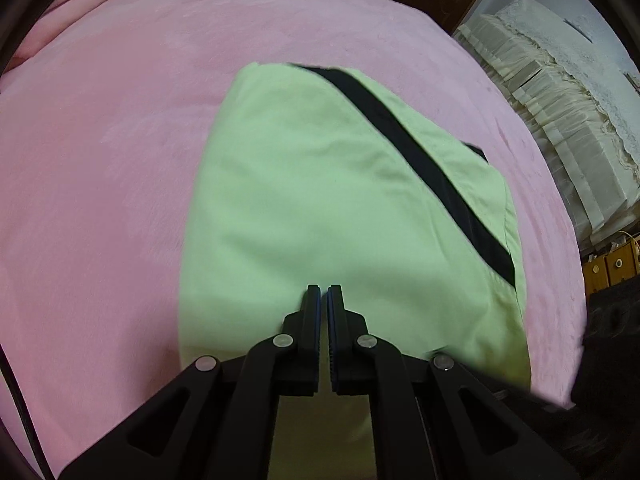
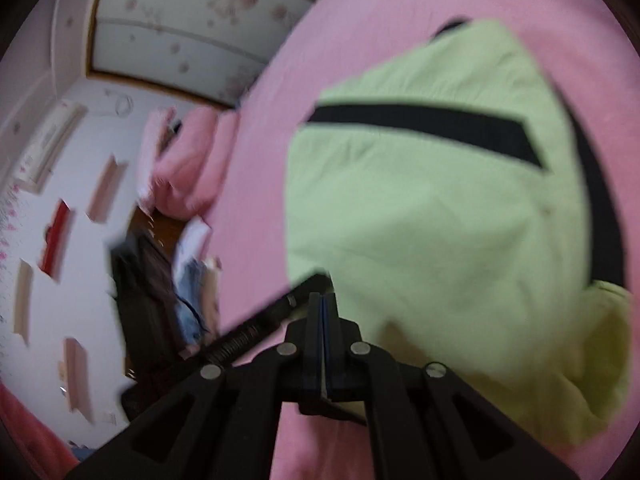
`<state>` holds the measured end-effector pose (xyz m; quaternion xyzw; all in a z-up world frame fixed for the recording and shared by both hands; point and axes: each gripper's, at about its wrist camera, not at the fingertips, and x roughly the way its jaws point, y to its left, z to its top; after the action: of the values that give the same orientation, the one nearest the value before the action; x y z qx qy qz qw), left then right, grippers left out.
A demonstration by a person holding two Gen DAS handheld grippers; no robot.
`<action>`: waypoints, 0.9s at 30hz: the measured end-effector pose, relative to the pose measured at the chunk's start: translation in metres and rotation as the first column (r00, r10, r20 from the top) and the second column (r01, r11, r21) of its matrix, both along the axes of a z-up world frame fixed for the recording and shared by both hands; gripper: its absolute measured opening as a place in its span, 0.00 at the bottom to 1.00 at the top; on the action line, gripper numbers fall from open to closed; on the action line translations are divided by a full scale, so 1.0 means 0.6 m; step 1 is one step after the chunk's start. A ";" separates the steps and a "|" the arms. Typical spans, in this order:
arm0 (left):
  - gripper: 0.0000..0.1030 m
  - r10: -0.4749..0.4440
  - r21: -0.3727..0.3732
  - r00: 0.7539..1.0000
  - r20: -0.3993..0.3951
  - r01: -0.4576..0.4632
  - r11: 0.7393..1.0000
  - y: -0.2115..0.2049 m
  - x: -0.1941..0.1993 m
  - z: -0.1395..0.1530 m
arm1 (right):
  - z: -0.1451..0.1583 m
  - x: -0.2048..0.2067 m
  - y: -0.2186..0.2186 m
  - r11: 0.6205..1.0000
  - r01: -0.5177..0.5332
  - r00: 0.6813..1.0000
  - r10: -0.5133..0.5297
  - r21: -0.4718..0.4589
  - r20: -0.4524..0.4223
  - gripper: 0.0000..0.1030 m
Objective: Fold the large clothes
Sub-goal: 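Smooth the green folded bundle with both grippers, squaring its edges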
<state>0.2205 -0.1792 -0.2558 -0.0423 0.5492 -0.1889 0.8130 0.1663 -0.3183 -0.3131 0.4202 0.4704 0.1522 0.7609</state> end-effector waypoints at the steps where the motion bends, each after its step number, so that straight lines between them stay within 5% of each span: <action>1: 0.02 0.008 -0.002 1.000 0.013 -0.008 1.000 -0.020 0.018 -0.011 | -0.023 0.012 0.004 1.000 0.010 1.000 -0.011 -0.015 -0.025 0.00; 5: 0.02 0.037 -0.026 0.999 0.029 -0.037 0.999 -0.035 0.091 -0.036 | -0.063 0.057 -0.015 0.991 0.120 0.993 -0.120 0.061 -0.006 0.00; 9: 0.02 0.054 -0.084 0.997 0.062 -0.049 0.995 -0.049 0.155 -0.050 | -0.054 0.133 -0.046 0.972 0.232 0.972 -0.230 -0.047 0.046 0.00; 13: 0.02 0.077 -0.109 0.995 0.066 -0.069 0.992 -0.056 0.184 -0.064 | -0.056 0.197 -0.058 0.974 0.195 0.978 -0.184 -0.113 0.100 0.00; 17: 0.02 0.089 -0.150 0.993 0.080 -0.076 0.986 -0.041 0.181 -0.064 | -0.042 0.183 -0.071 0.960 0.190 0.968 -0.148 -0.206 0.201 0.00; 19: 0.01 0.126 -0.205 0.991 0.054 -0.112 0.972 -0.027 0.187 -0.071 | -0.047 0.163 -0.098 0.929 0.310 0.940 -0.267 -0.203 0.212 0.00; 23: 0.01 0.169 -0.230 0.984 0.057 -0.152 0.961 -0.018 0.184 -0.075 | -0.041 0.126 -0.126 0.808 0.512 0.858 -0.464 -0.292 0.223 0.00; 27: 0.01 0.178 -0.169 0.982 0.066 -0.165 0.972 -0.028 0.167 -0.067 | -0.027 0.126 -0.104 0.782 0.463 0.886 -0.418 -0.417 0.200 0.00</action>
<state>0.3209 -0.1958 -0.2963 -0.1482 0.4929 -0.1638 0.8416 0.2419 -0.3807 -0.3291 0.3213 0.3439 -0.1236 0.8736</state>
